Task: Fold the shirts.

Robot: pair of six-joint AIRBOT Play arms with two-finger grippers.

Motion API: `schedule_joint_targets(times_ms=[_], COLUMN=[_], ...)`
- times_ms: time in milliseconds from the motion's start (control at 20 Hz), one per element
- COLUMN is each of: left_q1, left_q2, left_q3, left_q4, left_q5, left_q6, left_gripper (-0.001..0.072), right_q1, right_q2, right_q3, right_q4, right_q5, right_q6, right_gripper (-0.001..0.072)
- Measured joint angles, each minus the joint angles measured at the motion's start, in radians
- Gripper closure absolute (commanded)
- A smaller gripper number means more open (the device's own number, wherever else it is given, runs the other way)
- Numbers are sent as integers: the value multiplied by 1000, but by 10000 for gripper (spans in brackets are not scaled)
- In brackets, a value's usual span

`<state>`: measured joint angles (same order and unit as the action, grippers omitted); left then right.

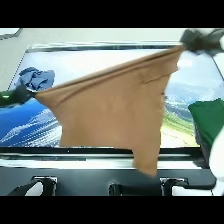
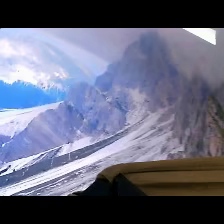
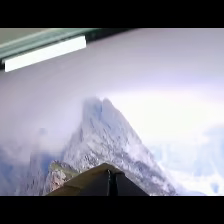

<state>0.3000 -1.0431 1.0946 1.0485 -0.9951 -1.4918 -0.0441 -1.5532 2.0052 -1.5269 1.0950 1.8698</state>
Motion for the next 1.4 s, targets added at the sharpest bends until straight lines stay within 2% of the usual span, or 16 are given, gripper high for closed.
schedule_joint_targets(times_ms=[150,300,350,400,450,500,600,650,700,850,1000,1050,1100,1300,1350,1400], left_q1=[-32,-61,-72,-79,-80,-72,-32,-6,27,105,145,154,159,158,152,143], left_q2=[-190,-324,-356,-376,-390,-402,-416,-419,-419,-382,-328,-317,-309,-295,-295,-296], left_q3=[-38,-47,-49,-48,-42,-27,24,47,61,-25,-214,-272,-320,-420,-431,-442], left_q4=[-40,-90,-103,-114,-124,-127,-118,-90,-44,69,77,60,38,-59,-70,-74], left_q5=[117,161,162,161,156,132,37,-34,-126,-315,-343,-335,-322,-290,-283,-272], left_q6=[7,9,9,10,10,10,13,17,21,30,75,96,114,153,158,165], left_gripper=[667,667,628,412,171,120,122,134,210,211,217,220,257,281,373,571], right_q1=[-2,-2,-2,-2,-4,-11,-47,-73,-107,-206,-246,-255,-262,-272,-272,-273], right_q2=[-188,-317,-346,-370,-385,-387,-367,-350,-331,-296,-266,-254,-243,-219,-211,-200], right_q3=[-1,-1,-1,-1,0,1,2,3,4,-10,-60,-79,-100,-153,-174,-203], right_q4=[119,262,301,333,359,383,404,402,392,316,249,239,222,194,191,190], right_q5=[-2,28,40,54,68,80,128,169,232,461,619,643,663,696,698,696], right_q6=[92,135,144,151,154,148,85,51,23,-58,-129,-144,-157,-192,-199,-205], right_gripper=[675,675,604,364,227,195,152,165,175,175,175,175,175,175,175,175])
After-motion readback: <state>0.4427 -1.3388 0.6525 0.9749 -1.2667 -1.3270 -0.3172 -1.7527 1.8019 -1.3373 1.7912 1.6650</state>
